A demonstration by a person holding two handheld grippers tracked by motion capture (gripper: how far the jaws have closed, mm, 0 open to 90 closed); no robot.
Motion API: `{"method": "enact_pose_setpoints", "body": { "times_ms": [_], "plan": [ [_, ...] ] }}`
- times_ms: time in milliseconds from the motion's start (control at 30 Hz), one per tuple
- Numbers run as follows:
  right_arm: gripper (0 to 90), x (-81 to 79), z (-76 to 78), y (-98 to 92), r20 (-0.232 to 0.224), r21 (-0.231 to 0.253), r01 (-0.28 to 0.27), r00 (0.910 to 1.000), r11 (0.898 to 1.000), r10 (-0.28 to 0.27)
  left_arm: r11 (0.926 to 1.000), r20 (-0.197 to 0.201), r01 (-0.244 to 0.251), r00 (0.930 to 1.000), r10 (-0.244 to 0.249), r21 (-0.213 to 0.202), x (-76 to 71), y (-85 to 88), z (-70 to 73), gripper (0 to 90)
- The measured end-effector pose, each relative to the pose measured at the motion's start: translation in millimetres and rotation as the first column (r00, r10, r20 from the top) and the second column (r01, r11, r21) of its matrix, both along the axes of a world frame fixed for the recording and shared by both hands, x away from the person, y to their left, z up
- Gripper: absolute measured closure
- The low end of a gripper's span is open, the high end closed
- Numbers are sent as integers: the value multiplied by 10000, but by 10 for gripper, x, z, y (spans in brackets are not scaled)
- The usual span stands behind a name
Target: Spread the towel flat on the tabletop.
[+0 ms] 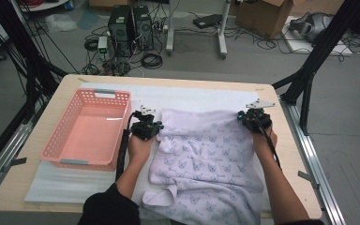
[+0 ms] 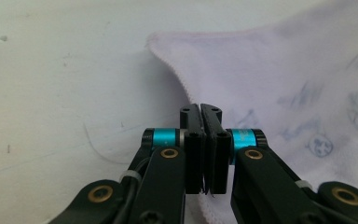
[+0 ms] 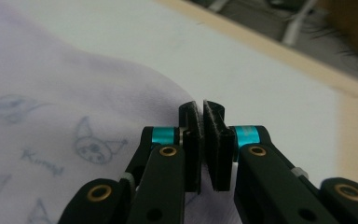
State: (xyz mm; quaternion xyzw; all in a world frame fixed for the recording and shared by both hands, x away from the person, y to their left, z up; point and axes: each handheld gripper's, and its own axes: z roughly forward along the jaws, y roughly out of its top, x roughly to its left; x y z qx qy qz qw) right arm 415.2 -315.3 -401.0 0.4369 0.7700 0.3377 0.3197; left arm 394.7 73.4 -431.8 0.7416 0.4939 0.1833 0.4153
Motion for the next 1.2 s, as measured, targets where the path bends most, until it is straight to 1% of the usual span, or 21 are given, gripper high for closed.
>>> {"method": "enact_pose_setpoints", "body": {
  "times_ms": [67,100,133,167,233,267,333,467,533,567,633,700,733,767,800,833,900,1000,1100,1133,1200],
  "plan": [
    [726,22,-53,-24,-667,902,-642,9953,9939,703,9998,14,80,10000,-81,184,-1,-6,-8,874],
    [677,32,-99,-20,-1298,1693,-1218,9809,9780,1446,9997,42,41,10000,-42,236,0,-5,-12,872],
    [665,26,-128,-11,-1634,1999,-1640,9665,9660,1979,9996,44,-6,10000,5,296,4,5,-13,861],
    [659,-11,-129,-13,-1506,1953,-1718,9676,9656,2027,9995,47,-163,9999,162,260,12,18,-15,806],
    [635,-58,-99,-103,-1082,1953,-1160,9844,9739,1390,9992,39,-410,9991,411,-22,28,40,-16,635],
    [638,-62,-87,-167,-1060,1991,-696,9901,9775,921,9992,55,-385,9992,386,-144,37,48,-17,601],
    [650,-59,-85,-299,-1174,1923,255,9931,9810,-28,9986,189,-316,9993,324,-432,62,20,-35,553],
    [669,-32,-158,-494,-1696,2618,1378,9809,9552,-950,9991,-178,-156,9997,150,-384,156,-95,-110,511],
    [653,2,-240,-517,-2235,2893,1526,9707,9450,-883,9998,-421,-59,9991,51,-200,175,-161,-180,501],
    [644,17,-278,-503,-2517,2888,1507,9648,9455,-769,9999,-257,-85,9996,89,128,163,-189,-177,490],
    [611,37,-337,-458,-2883,2914,1310,9565,9476,-436,9969,-46,-38,10000,42,791,143,-195,-163,568],
    [595,44,-376,-411,-3260,2889,1193,9452,9499,-196,9982,-470,98,9989,-70,589,133,-121,-135,865],
    [597,34,-392,-380,-3380,2777,1242,9408,9526,-242,9984,-623,74,9981,-40,555,120,-94,-121,864],
    [677,11,-374,-356,-3401,2596,1226,9400,9579,-281,9979,-698,120,9975,-76,630,95,-74,-108,868],
    [818,-13,-355,-335,-3624,2451,1056,9320,9637,-100,9978,-704,175,9974,-129,645,60,-53,-104,869],
    [841,-42,-343,-312,-3783,2334,661,9253,9701,280,9974,-773,251,9968,-198,678,28,-33,-100,869],
    [849,-134,-302,-282,-3729,1983,189,9261,9800,577,9974,-867,351,9958,-295,634,-38,-14,-66,870],
    [845,-324,-257,-327,-3715,2179,-243,9224,9757,1059,9955,-921,624,9942,-557,718,-160,26,-15,869],
    [837,-501,-258,-404,-3939,2125,-733,9062,9744,1541,9934,-1147,774,9911,-674,850,-251,80,-25,869],
    [821,-557,-263,-424,-4105,2092,-898,8957,9737,1708,9936,-1178,791,9906,-694,801,-278,99,-23,869],
    [729,-650,-274,-465,-4118,2245,-1351,8844,9651,2196,9932,-1063,906,9909,-825,737,-313,110,-10,863]
  ]
}}
